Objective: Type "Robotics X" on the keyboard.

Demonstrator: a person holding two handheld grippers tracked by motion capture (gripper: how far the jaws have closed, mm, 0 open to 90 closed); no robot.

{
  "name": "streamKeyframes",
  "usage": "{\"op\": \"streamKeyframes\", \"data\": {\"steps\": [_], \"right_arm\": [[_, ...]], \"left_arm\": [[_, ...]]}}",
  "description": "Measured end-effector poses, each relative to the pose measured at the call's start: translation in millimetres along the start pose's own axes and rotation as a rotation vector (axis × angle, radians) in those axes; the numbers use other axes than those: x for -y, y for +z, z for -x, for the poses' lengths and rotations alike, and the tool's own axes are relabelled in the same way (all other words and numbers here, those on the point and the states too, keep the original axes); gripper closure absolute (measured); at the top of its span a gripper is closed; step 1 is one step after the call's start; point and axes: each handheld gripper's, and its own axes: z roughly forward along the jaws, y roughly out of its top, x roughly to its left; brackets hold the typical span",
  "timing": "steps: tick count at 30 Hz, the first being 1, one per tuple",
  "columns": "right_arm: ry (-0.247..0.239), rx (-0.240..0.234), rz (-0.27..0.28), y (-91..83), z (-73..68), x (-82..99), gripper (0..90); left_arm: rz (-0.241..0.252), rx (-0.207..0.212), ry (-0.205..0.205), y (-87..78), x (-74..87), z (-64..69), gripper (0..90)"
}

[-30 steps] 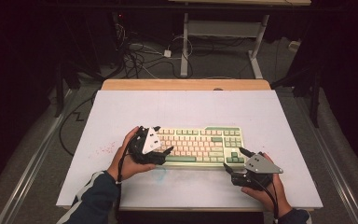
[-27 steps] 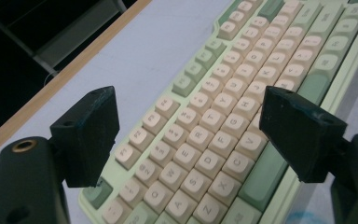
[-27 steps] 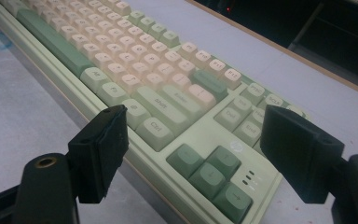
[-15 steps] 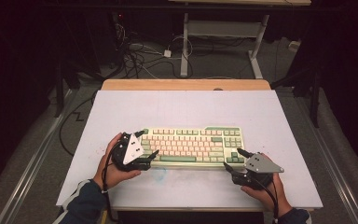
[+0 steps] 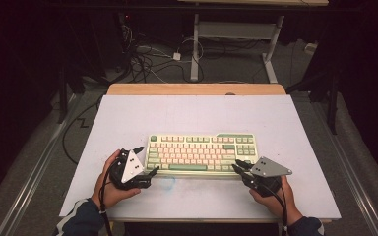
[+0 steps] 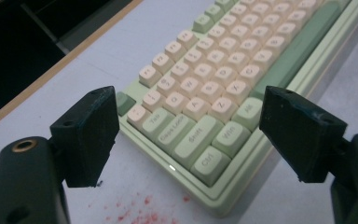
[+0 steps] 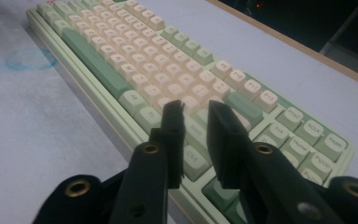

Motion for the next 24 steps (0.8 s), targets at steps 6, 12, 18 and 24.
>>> {"op": "streamKeyframes", "data": {"steps": [6,12,18,24], "right_arm": [[0.016,-0.046,-0.031,12.0,-1.7,-7.7,90.0],[0.004,-0.065,-0.060,28.0,-3.7,-21.9,90.0],[-0.008,-0.084,-0.082,49.2,-5.4,-35.2,90.0],[-0.007,-0.104,-0.086,69.7,-9.5,-51.6,90.0]], "left_arm": [[-0.028,-0.010,-0.005,-4.7,8.2,-1.6,18.9],[-0.047,-0.021,0.000,-6.4,11.8,-3.3,18.9],[-0.055,-0.016,0.001,-5.7,12.9,-3.0,18.9],[-0.066,-0.010,-0.001,-4.7,14.6,-2.6,19.0]]}}
